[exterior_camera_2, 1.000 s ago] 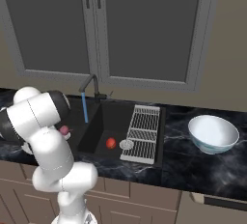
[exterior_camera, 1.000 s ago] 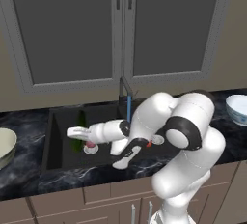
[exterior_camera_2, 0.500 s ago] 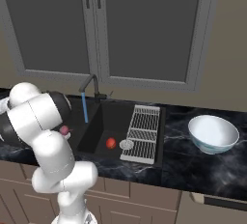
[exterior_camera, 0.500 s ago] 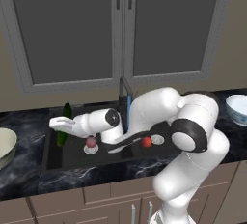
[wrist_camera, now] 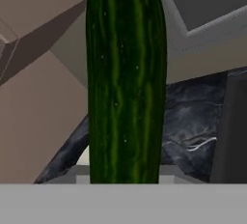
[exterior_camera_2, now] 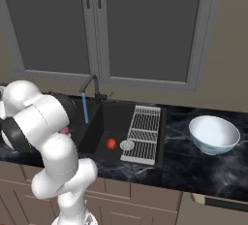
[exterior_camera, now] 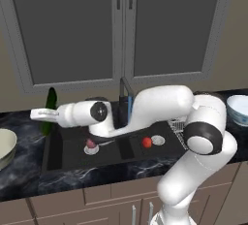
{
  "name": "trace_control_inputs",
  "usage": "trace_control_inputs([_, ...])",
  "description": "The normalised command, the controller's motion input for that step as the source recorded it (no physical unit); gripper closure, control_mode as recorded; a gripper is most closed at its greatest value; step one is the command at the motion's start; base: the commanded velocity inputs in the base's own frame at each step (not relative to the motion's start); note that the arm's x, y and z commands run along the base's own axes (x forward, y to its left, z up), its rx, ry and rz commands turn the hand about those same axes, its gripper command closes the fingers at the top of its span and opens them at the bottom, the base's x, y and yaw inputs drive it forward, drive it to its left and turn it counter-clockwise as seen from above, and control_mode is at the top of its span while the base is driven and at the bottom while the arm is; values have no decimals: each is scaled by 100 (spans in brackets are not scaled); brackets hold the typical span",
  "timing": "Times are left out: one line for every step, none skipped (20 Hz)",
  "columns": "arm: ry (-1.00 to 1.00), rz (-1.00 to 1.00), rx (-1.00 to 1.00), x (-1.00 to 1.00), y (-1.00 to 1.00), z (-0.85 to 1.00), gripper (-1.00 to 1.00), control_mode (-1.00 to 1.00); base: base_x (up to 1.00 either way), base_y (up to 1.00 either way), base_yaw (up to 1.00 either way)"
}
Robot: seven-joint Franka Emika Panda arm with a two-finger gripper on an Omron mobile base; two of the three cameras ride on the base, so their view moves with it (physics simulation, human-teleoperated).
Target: Pick the onions from the sink and place them in one bowl. Place the cucumber in the other bowl. Then turn off the sink faucet.
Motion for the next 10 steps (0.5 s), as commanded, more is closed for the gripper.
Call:
trace_control_inputs([-6,0,-14,0,36,31,100,-100,0,0,0])
trace_control_inputs([0,0,-18,0,41,17,100,-100,0,0,0])
trace_control_inputs([0,0,-22,0,45,6,100,-100,0,0,0])
trace_control_inputs([3,0,-22,0,46,4,100,-100,0,0,0])
trace_control_inputs([7,0,-21,0,46,9,100,-100,0,0,0])
trace_control_inputs([8,0,-20,0,49,16,100,-100,0,0,0])
trace_control_inputs([10,0,-21,0,52,15,100,-100,0,0,0])
trace_control_inputs([7,0,-19,1,54,21,100,-100,0,0,0])
trace_control_inputs([5,0,-19,1,57,22,100,-100,0,0,0])
trace_control_inputs([3,0,-18,0,55,20,100,-100,0,0,0])
